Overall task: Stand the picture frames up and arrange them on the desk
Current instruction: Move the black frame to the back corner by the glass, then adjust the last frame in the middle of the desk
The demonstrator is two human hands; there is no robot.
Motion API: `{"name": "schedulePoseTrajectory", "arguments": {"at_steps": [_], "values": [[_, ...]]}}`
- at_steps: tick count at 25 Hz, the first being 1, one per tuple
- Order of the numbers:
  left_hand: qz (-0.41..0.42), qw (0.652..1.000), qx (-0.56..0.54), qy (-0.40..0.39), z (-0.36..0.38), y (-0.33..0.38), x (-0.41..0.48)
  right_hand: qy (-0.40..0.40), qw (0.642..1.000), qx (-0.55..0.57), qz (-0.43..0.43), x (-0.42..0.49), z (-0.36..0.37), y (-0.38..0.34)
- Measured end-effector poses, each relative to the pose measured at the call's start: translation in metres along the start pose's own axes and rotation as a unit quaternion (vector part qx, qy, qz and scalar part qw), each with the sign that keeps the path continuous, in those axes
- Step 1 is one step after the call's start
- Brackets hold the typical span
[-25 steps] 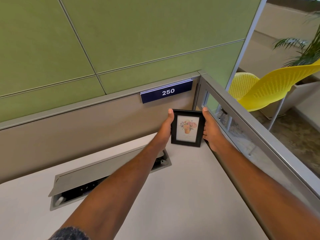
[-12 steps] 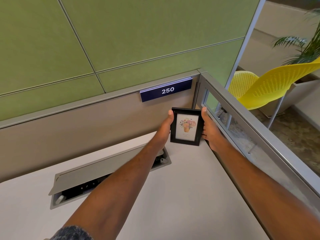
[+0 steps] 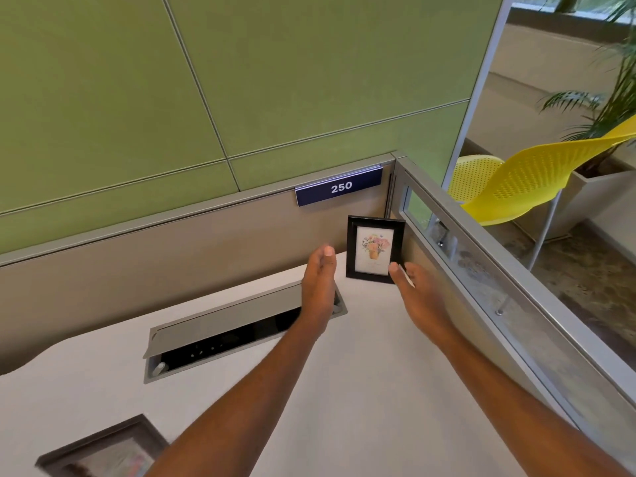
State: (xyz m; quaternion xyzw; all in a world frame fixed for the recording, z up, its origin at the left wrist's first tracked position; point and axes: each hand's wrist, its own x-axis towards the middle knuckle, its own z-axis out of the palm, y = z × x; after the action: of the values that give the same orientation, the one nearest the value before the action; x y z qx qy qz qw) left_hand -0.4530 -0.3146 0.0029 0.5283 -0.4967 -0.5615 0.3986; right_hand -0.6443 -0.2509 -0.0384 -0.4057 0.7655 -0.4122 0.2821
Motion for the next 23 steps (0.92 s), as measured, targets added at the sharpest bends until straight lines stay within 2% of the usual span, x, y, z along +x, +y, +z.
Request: {"name": "schedulePoseTrajectory", "arguments": {"at_steps": [4, 7, 12, 15, 19, 23], "values": [[0.006, 1.000, 0.002, -0.009, -0.015, -0.005, -0.068, -0.051, 0.997, 0.056, 0.000, -0.063, 0.009, -0.010], [-0.021, 1.000, -0.006, 0.005, -0.031, -0.020, -0.115, -0.095, 0.992, 0.077, -0.009, -0.104, 0.023, -0.024], [-0.084, 0.994, -0.016, 0.068, -0.075, -0.048, -0.186, -0.162, 0.985, 0.060, -0.019, -0.166, 0.064, -0.048], [-0.082, 0.991, -0.029, 0.104, -0.118, -0.060, -0.222, -0.202, 0.977, 0.060, -0.015, -0.204, 0.091, -0.067], [-0.103, 0.975, -0.060, 0.188, -0.177, -0.081, -0.263, -0.248, 0.967, 0.051, -0.004, -0.251, 0.132, -0.093], [-0.162, 0.928, -0.089, 0.323, -0.237, -0.105, -0.292, -0.292, 0.955, 0.052, 0.005, -0.283, 0.178, -0.112]]}}
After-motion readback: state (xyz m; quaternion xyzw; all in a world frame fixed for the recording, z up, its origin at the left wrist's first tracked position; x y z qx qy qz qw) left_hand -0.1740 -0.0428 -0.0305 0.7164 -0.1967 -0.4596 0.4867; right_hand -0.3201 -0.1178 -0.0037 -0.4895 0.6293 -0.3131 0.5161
